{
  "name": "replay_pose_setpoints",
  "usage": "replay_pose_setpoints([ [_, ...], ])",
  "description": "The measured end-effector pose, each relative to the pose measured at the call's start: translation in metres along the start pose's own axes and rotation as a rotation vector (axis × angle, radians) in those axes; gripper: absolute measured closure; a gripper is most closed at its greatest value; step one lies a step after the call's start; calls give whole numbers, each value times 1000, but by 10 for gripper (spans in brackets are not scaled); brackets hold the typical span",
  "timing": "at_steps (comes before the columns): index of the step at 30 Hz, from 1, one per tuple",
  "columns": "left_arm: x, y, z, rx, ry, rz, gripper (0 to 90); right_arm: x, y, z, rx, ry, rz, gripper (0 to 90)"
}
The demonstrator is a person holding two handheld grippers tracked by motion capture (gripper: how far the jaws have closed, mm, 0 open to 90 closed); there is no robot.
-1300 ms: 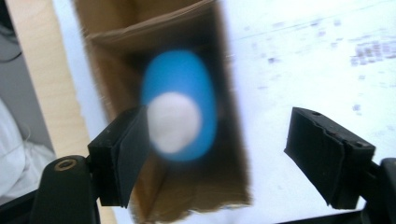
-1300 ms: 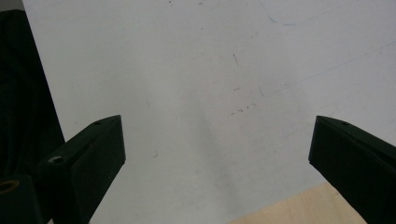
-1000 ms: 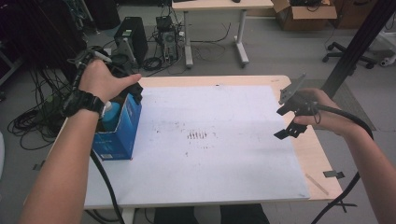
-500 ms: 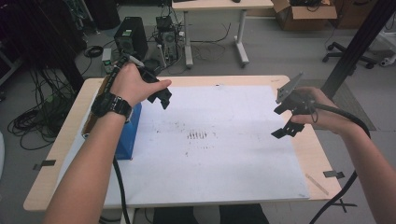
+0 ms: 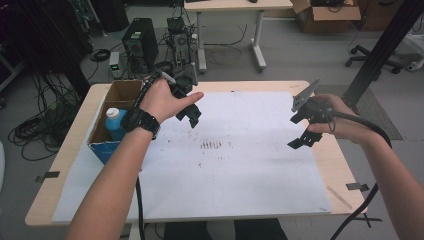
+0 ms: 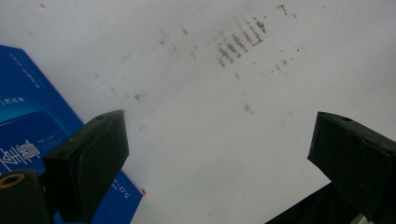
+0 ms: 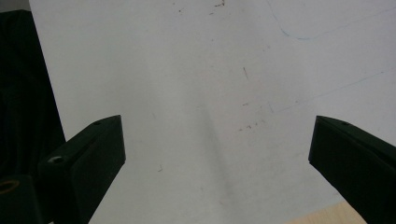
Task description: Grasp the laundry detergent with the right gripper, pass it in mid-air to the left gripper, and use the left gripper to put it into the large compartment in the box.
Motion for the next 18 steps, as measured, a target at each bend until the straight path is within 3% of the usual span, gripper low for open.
replay_pose_setpoints([
  [18,-2,-5,3,-16,11,14,55,4,1,0,0,0,5,39],
])
Point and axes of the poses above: each handheld gripper's, and its own axes: z roughly forward along the jaws, x roughly out of its underside, y roughly to its left, the point moved 4 cm from there along z, roughly forward along the jaws, and after that the axes turned 7 degrees about -x, right-handed, at the moved point
